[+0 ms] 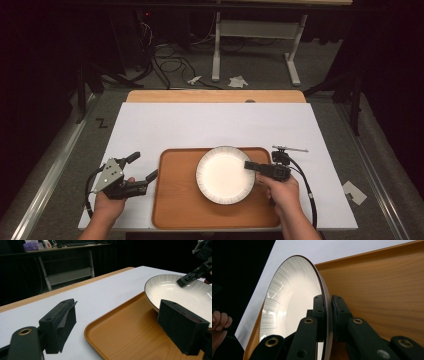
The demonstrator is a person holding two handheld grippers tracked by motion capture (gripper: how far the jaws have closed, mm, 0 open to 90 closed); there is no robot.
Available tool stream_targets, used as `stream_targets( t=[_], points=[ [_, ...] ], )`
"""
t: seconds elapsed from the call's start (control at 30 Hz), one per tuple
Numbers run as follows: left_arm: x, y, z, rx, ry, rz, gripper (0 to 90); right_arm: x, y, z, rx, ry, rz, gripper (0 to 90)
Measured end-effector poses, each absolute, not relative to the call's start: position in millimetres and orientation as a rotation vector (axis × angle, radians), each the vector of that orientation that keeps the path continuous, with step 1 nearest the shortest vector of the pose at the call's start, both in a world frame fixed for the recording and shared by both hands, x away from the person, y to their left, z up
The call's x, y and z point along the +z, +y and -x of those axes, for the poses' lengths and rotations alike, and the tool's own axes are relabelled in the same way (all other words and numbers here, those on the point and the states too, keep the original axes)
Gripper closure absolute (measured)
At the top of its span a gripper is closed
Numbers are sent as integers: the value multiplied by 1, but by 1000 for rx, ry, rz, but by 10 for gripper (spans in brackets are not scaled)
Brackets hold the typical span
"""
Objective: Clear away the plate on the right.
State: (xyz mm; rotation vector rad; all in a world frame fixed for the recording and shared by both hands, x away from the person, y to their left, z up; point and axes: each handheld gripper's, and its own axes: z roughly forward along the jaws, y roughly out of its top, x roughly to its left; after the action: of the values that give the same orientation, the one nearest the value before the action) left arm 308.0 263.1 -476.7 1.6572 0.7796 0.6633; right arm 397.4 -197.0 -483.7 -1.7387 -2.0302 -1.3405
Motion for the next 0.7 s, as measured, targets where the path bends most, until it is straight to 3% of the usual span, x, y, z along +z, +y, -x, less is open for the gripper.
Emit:
stream_targets(
  t=[0.7],
  points=[
    [-476, 263, -308, 664, 781, -1656, 161, -489, -182, -395, -1282, -2100, 1696, 841]
  ],
)
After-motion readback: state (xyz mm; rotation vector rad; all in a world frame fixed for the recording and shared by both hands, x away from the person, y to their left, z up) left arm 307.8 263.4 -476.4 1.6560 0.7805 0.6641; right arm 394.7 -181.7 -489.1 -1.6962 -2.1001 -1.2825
